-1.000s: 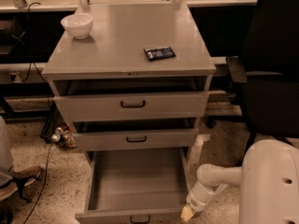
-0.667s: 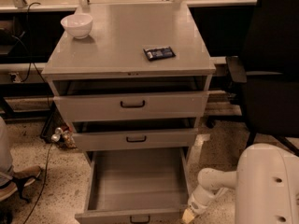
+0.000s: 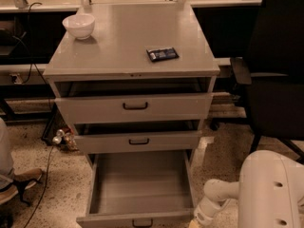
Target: Close bottom drawer
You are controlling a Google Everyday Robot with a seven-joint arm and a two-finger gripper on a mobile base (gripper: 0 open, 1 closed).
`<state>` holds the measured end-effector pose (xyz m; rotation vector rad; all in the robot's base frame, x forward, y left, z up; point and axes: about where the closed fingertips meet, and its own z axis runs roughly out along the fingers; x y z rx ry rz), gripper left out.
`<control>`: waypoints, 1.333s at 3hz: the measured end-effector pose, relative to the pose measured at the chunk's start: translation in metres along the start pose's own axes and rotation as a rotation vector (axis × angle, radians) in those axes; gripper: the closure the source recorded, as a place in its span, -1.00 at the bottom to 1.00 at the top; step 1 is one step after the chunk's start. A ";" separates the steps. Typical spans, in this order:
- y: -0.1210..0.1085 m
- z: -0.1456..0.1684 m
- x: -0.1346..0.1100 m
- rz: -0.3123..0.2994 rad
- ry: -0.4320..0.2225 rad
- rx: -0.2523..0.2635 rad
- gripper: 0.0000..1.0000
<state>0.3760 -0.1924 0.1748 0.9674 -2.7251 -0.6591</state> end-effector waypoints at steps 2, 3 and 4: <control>0.005 0.021 -0.026 -0.081 -0.077 0.020 1.00; 0.006 0.022 -0.034 -0.100 -0.095 0.028 1.00; 0.007 0.022 -0.054 -0.147 -0.131 0.052 1.00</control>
Offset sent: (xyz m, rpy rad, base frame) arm 0.0323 0.0526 -0.0223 0.0900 -0.1983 0.0663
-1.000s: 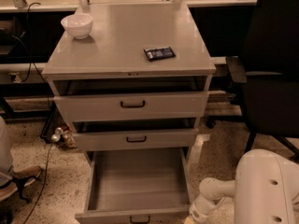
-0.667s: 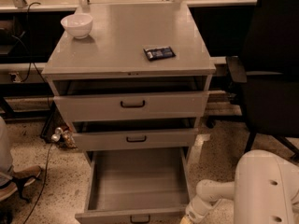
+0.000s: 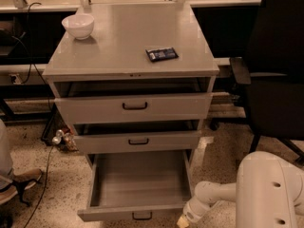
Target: Close bottom drawer
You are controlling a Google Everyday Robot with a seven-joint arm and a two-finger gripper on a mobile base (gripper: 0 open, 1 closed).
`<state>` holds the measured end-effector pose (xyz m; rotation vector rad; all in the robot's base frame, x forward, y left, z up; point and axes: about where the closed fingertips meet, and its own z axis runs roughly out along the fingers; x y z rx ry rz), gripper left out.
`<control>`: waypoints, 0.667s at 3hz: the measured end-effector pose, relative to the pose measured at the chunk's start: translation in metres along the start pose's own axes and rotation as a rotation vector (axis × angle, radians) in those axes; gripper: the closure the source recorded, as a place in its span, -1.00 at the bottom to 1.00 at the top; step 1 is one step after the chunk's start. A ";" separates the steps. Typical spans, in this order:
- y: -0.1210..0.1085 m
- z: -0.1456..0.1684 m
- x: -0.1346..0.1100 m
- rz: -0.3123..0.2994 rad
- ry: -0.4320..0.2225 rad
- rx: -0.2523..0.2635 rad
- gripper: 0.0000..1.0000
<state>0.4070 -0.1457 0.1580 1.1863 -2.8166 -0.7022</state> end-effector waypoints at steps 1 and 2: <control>-0.001 0.000 -0.002 -0.006 -0.011 0.004 1.00; -0.003 0.001 -0.008 -0.024 -0.048 0.018 1.00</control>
Offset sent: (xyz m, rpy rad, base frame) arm 0.0186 0.0053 0.0020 0.0408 -0.1017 -0.0040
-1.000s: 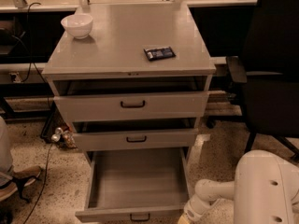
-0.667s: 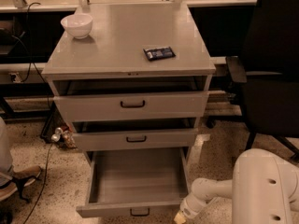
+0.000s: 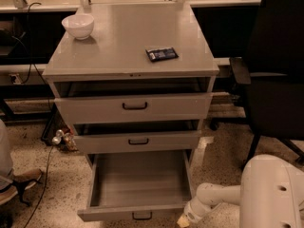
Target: Close bottom drawer
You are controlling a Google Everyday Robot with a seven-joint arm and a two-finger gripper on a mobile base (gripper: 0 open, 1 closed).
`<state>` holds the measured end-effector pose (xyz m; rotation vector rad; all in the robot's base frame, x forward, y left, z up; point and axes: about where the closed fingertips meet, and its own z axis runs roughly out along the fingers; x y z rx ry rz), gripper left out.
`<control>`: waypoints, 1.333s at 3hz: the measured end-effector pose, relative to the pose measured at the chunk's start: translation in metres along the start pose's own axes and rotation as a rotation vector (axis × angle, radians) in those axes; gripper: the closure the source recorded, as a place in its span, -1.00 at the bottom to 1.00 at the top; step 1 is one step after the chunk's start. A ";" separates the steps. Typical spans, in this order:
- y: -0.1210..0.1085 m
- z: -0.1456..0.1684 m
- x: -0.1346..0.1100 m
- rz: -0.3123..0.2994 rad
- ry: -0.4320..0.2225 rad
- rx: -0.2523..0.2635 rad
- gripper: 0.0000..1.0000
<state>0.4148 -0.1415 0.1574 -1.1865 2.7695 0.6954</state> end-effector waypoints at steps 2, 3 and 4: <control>-0.009 0.005 -0.023 -0.066 -0.089 0.034 1.00; -0.015 0.009 -0.064 -0.158 -0.167 0.071 1.00; -0.015 0.009 -0.061 -0.158 -0.167 0.071 1.00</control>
Offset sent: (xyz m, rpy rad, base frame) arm 0.1185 0.0787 0.0020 0.1993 -0.4429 0.1353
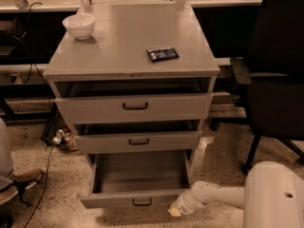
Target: Close bottom drawer
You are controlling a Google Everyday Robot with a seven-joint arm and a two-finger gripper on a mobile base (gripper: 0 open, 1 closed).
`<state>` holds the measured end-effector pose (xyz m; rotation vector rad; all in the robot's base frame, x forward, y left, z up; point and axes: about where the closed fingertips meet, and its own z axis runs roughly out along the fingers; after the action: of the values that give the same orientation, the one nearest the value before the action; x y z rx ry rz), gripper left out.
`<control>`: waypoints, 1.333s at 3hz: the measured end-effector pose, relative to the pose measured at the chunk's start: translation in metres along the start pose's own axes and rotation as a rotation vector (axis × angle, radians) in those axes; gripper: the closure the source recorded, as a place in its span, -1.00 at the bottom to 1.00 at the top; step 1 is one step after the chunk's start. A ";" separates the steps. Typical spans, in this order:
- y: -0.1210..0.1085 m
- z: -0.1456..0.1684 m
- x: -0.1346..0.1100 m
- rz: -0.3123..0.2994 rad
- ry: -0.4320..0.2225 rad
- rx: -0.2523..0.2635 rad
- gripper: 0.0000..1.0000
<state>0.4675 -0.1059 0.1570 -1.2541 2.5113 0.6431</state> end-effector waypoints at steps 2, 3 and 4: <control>-0.014 0.012 -0.056 -0.127 -0.094 0.052 1.00; -0.022 0.014 -0.060 -0.200 -0.095 0.087 1.00; -0.041 0.020 -0.076 -0.366 -0.092 0.152 1.00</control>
Offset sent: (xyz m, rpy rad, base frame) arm 0.1341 0.1159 0.0385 0.0944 -0.4434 0.1967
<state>0.5460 -0.0648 0.1602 -1.5322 2.1320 0.4044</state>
